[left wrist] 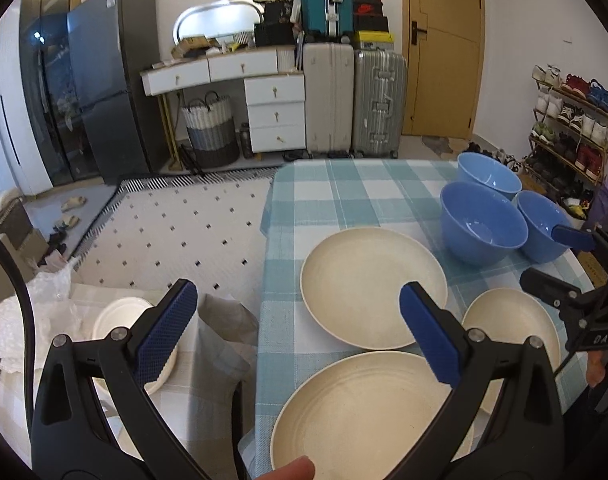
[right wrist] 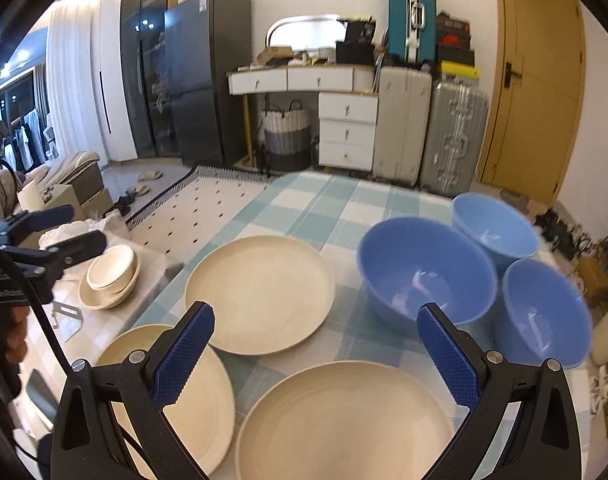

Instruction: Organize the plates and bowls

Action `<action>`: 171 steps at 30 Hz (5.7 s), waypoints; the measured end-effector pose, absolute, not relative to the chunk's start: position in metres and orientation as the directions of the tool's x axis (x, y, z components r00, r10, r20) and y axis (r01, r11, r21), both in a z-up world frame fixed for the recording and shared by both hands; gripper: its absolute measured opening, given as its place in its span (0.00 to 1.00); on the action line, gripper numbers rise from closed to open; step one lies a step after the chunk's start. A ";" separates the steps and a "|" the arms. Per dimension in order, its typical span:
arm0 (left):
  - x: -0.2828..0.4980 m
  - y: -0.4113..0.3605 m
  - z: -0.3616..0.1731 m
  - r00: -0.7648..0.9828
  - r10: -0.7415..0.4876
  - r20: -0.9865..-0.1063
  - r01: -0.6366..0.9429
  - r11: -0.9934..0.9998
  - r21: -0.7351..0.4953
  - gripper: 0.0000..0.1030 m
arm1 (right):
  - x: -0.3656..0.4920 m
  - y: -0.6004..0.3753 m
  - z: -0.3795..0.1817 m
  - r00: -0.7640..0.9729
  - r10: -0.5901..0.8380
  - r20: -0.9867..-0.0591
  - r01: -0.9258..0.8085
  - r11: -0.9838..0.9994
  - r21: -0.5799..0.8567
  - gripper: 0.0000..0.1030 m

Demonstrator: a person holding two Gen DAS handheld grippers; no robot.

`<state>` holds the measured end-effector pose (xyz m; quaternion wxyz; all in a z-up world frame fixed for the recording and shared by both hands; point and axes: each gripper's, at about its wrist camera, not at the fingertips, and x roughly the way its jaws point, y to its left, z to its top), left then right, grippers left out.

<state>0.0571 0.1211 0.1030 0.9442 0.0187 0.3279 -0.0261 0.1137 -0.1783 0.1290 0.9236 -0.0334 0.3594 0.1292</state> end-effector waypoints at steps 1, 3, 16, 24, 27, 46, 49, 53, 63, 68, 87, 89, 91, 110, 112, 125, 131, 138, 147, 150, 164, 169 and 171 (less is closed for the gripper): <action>0.063 0.122 0.100 0.773 -0.042 -0.634 0.064 0.998 0.012 0.98 | 0.118 -0.177 0.126 0.698 0.220 -0.682 -0.263 0.964 0.042 1.00; 0.073 0.123 0.089 0.763 -0.031 -0.646 0.058 0.998 0.020 0.98 | 0.126 -0.173 0.120 0.693 0.210 -0.690 -0.250 0.967 0.043 1.00; 0.138 0.136 0.034 0.685 -0.062 -0.726 0.068 0.997 -0.021 0.97 | 0.166 -0.156 0.086 0.578 0.247 -0.778 -0.250 0.961 0.120 1.00; 0.169 0.131 0.014 0.630 -0.124 -0.767 0.097 0.992 -0.081 0.97 | 0.185 -0.157 0.072 0.494 0.305 -0.814 -0.227 0.949 0.218 1.00; 0.174 0.130 0.009 0.617 -0.105 -0.780 0.091 0.994 -0.062 0.97 | 0.195 -0.158 0.062 0.457 0.294 -0.840 -0.198 0.954 0.226 1.00; 0.226 0.119 -0.032 0.508 -0.140 -0.850 0.075 0.990 -0.118 0.96 | 0.230 -0.164 0.033 0.368 0.287 -0.885 -0.085 0.958 0.275 1.00; 0.232 0.117 -0.040 0.495 -0.151 -0.856 0.083 0.988 -0.127 0.96 | 0.235 -0.164 0.028 0.367 0.267 -0.891 -0.069 0.963 0.261 1.00; 0.242 0.116 -0.050 0.468 -0.162 -0.869 0.085 0.987 -0.138 0.95 | 0.242 -0.160 0.020 0.354 0.265 -0.897 -0.065 0.964 0.259 1.00; 0.260 0.110 -0.064 0.439 -0.176 -0.881 0.078 0.984 -0.158 0.92 | 0.261 -0.157 0.006 0.315 0.268 -0.910 -0.039 0.962 0.270 1.00; 0.264 0.106 -0.067 0.431 -0.182 -0.884 0.079 0.983 -0.164 0.91 | 0.266 -0.159 0.002 0.315 0.267 -0.911 -0.027 0.962 0.273 0.96; 0.274 0.105 -0.083 0.386 -0.180 -0.905 0.073 0.984 -0.164 0.69 | 0.275 -0.152 -0.014 0.284 0.275 -0.919 -0.012 0.959 0.283 0.73; 0.274 0.105 -0.085 0.380 -0.165 -0.910 0.070 0.986 -0.149 0.68 | 0.275 -0.152 -0.015 0.285 0.274 -0.918 -0.007 0.959 0.284 0.69; 0.275 0.104 -0.086 0.375 -0.163 -0.913 0.070 0.987 -0.148 0.66 | 0.275 -0.151 -0.015 0.284 0.275 -0.918 -0.006 0.959 0.285 0.67; 0.275 0.093 -0.090 0.361 -0.149 -0.921 0.081 0.988 -0.129 0.41 | 0.277 -0.156 -0.018 0.297 0.275 -0.914 0.017 0.956 0.293 0.40; 0.275 0.093 -0.090 0.357 -0.145 -0.923 0.067 0.989 -0.130 0.39 | 0.276 -0.157 -0.018 0.299 0.271 -0.915 0.028 0.956 0.292 0.36; 0.270 0.106 -0.087 0.383 -0.112 -0.917 -0.012 0.992 -0.127 0.15 | 0.272 -0.159 -0.020 0.307 0.223 -0.925 0.050 0.967 0.249 0.12; 0.264 0.113 -0.084 0.403 -0.136 -0.905 -0.019 0.987 -0.157 0.12 | 0.271 -0.163 -0.017 0.318 0.246 -0.916 0.058 0.959 0.278 0.11; 0.260 0.118 -0.071 0.429 -0.119 -0.896 -0.039 0.988 -0.150 0.11 | 0.270 -0.158 -0.003 0.342 0.256 -0.904 0.039 0.957 0.286 0.10; 0.253 0.124 -0.047 0.461 -0.121 -0.879 -0.060 0.984 -0.167 0.09 | 0.267 -0.163 0.019 0.374 0.281 -0.884 0.024 0.950 0.312 0.10; 0.247 0.124 -0.041 0.466 -0.125 -0.876 -0.057 0.984 -0.171 0.08 | 0.263 -0.165 0.025 0.380 0.288 -0.879 0.020 0.947 0.319 0.09; 0.206 0.116 -0.011 0.500 -0.121 -0.857 -0.060 0.983 -0.174 0.08 | 0.227 -0.172 0.053 0.405 0.312 -0.859 -0.005 0.941 0.339 0.09; 0.187 0.109 0.001 0.516 -0.129 -0.847 -0.061 0.980 -0.187 0.08 | 0.206 -0.182 0.068 0.430 0.319 -0.845 -0.015 0.938 0.347 0.09; 0.178 0.103 0.004 0.519 -0.135 -0.844 -0.057 0.980 -0.192 0.08 | 0.196 -0.188 0.073 0.440 0.321 -0.839 -0.013 0.936 0.351 0.09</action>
